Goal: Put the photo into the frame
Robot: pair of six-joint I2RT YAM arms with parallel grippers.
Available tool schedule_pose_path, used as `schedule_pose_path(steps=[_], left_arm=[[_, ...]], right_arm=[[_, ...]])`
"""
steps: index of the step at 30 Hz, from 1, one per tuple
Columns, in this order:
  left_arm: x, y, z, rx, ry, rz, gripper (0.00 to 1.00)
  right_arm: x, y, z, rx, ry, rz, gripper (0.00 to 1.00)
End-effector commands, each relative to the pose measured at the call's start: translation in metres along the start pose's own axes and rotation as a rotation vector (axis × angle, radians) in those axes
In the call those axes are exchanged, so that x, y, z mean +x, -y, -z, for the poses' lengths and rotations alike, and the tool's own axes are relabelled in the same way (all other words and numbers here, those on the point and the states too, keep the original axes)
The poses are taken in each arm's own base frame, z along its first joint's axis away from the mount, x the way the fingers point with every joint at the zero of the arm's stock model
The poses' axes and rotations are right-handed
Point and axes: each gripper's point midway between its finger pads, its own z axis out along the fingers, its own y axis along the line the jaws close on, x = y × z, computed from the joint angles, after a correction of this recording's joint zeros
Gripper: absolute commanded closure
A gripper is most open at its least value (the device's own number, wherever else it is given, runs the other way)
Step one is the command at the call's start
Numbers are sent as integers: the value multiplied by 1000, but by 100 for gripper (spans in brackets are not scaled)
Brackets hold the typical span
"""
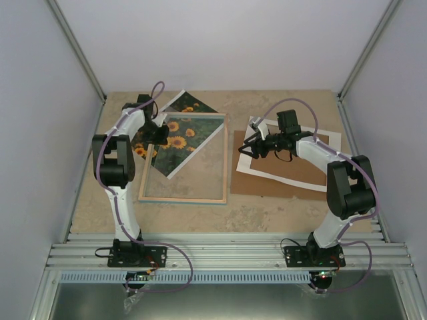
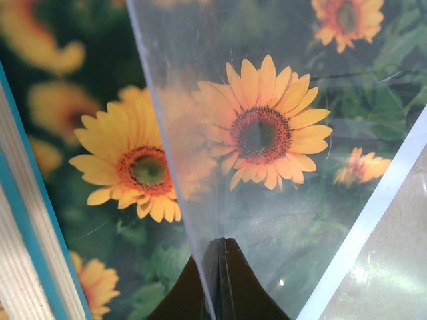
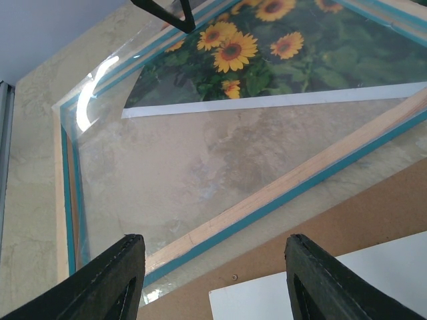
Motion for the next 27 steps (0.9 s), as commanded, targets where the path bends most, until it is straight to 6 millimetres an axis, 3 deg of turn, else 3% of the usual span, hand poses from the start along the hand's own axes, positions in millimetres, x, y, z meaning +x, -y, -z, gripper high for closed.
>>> schedule_pose_path(steps=[1,7,27], left_arm=[[26,-15,-3,-74,-104,40,100],[25,-15,2,-79,-109,44,100],[36,-31,-18,-143,-148,66,100]], right_arm=[[-8,3,-2,4,15,33,41],[-9,5,-3,6,19,32,41],[-21,13,-16,41,43,30,47]])
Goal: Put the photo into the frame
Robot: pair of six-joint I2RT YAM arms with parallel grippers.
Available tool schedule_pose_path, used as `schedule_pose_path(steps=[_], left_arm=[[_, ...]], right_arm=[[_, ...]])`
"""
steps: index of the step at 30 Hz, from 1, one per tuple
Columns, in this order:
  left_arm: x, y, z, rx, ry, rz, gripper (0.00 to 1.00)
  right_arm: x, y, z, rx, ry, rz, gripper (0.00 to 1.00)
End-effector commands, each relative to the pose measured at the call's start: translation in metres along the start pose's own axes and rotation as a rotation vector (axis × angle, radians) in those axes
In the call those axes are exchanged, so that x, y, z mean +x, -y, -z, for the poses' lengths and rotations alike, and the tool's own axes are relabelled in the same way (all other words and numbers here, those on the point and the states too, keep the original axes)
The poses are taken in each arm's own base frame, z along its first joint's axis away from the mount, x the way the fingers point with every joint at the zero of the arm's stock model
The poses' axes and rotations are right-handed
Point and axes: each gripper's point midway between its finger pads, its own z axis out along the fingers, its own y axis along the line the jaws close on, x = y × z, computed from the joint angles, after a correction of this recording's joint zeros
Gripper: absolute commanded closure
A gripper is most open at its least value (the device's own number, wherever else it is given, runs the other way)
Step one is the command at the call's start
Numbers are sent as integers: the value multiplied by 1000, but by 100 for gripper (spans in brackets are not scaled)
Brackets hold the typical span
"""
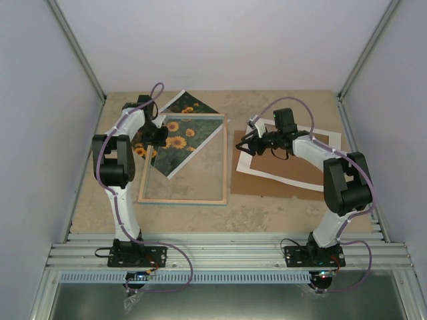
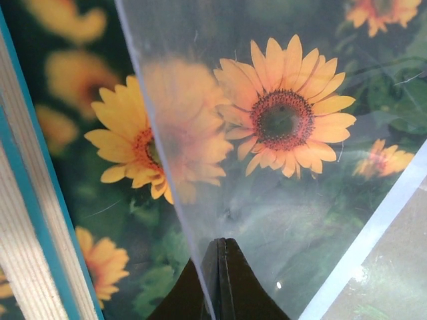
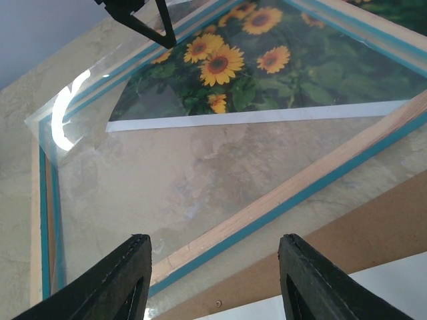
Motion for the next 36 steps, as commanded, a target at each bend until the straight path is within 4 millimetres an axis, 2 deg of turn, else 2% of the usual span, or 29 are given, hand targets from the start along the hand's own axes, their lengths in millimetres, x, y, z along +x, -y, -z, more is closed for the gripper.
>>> schedule_pose_path(steps=[1,9,14,21,25,32,36], left_arm=[[27,-25,-20,-106,-116,27,100],[30,-27,-22,-114,-123,33,100],[30,-18,-21,-65,-140,48,100],[30,-12,-18,-32,-154,82,100],[30,-2,-15,16,-147,91,100],[23,23,0,146,-126,94,100],[22,28,6,164,-114,92,100]], right_arm=[[-12,3,-6,16,23,22,46],[-10,0,-15,2,21,15,47],[-9,1,-20,6,17,17,46],[-20,-8,-28,-15,25,51,46],[-22,-14,-33,-28,34,64,46],[-11,-12,-41,-44,14,35,45],[-10,-11,-42,-37,9,35,45]])
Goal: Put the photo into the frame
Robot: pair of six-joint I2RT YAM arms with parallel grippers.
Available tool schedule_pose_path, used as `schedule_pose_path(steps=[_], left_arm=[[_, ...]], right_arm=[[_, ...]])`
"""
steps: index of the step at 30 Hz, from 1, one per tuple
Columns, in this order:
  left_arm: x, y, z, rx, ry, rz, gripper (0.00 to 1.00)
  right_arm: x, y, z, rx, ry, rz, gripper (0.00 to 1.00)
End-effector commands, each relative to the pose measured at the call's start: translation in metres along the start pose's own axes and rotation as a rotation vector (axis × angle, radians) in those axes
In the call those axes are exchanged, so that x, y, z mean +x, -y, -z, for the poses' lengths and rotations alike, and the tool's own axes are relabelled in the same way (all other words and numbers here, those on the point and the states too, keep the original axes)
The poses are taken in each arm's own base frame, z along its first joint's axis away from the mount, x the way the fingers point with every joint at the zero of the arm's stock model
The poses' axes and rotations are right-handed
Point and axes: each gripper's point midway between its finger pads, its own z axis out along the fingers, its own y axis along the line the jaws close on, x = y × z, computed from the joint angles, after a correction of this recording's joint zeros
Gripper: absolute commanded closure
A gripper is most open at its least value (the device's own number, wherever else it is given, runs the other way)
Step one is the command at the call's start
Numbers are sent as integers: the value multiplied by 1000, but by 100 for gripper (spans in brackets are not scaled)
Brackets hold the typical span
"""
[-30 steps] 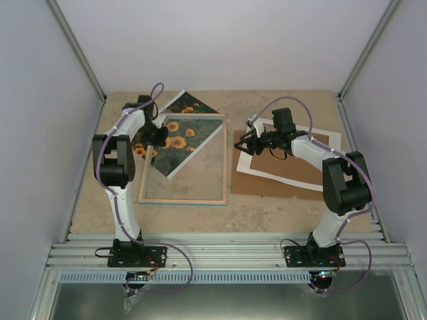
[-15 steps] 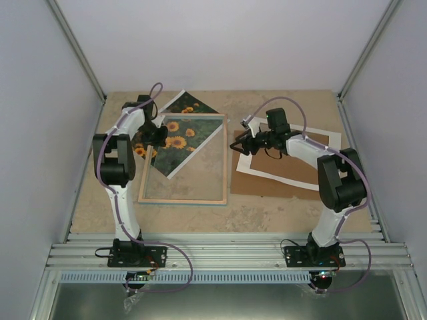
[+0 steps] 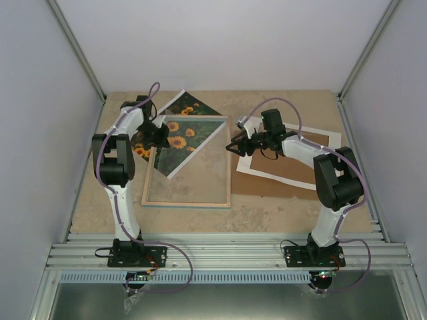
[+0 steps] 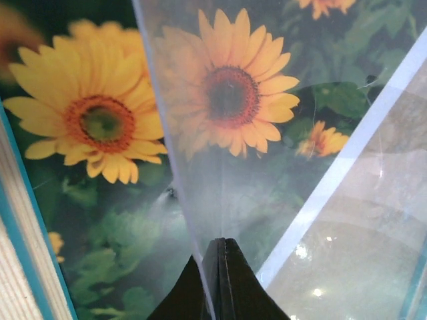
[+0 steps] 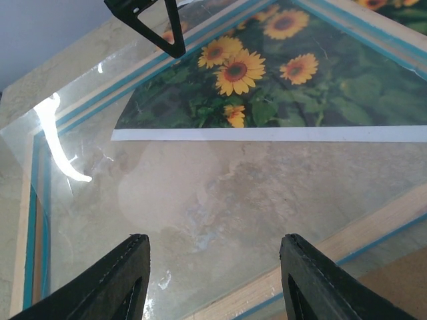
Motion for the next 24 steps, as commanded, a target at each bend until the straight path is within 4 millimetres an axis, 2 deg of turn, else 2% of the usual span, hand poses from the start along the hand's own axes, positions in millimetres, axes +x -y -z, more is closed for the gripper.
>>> schedule_pose_path(steps=[1,17,24], left_arm=[[14,7,2,22,-56,18,100],[14,31,27,120,-19,10,100],[15,35,34,132,-10,13,100]], right_arm=[[-3,3,-4,1,8,10,45],[4,10,-8,26,-14,7,45],[6,12,-8,33,-20,5,45]])
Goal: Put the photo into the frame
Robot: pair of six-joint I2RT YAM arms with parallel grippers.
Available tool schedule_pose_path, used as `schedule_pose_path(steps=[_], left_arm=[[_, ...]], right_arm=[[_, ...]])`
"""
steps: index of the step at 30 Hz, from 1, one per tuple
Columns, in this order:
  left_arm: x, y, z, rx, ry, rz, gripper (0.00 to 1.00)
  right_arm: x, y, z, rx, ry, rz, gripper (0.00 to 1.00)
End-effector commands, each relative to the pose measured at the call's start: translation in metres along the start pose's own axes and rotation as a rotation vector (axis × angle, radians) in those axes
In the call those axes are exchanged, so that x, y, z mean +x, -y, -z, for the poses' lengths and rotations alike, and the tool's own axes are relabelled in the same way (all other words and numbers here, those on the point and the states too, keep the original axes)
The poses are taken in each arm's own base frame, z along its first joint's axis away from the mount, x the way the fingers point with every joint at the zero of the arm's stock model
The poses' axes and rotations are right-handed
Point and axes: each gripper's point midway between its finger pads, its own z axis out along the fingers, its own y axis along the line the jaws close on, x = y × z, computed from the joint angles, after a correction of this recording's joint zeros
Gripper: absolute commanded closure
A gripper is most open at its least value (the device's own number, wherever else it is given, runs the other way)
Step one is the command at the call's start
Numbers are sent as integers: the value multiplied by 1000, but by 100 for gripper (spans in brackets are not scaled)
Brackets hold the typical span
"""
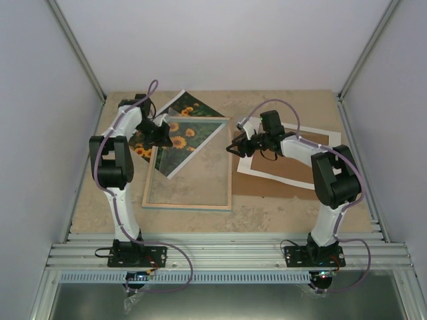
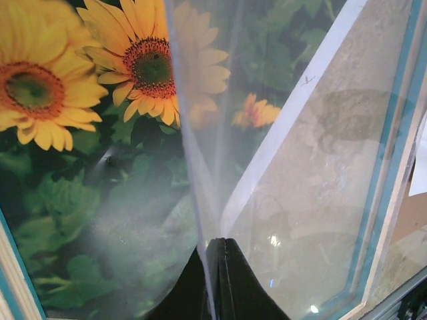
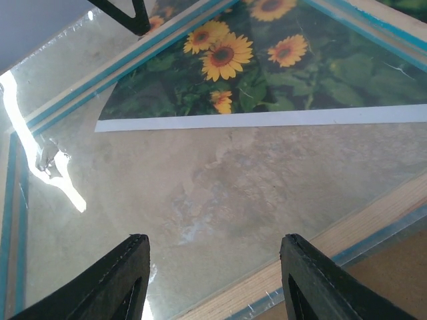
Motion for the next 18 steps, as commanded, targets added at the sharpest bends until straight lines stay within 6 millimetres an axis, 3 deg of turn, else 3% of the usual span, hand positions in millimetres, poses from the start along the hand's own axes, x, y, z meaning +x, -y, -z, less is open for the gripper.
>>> schedule_pose_path(steps=[1,18], left_arm=[[7,8,15,12,0,5,100],[-3,-26,2,-115,-2,32,100]], right_arm=[[-5,3,-2,11,6,24,45],[-3,6,-4,18,-3,22,45]])
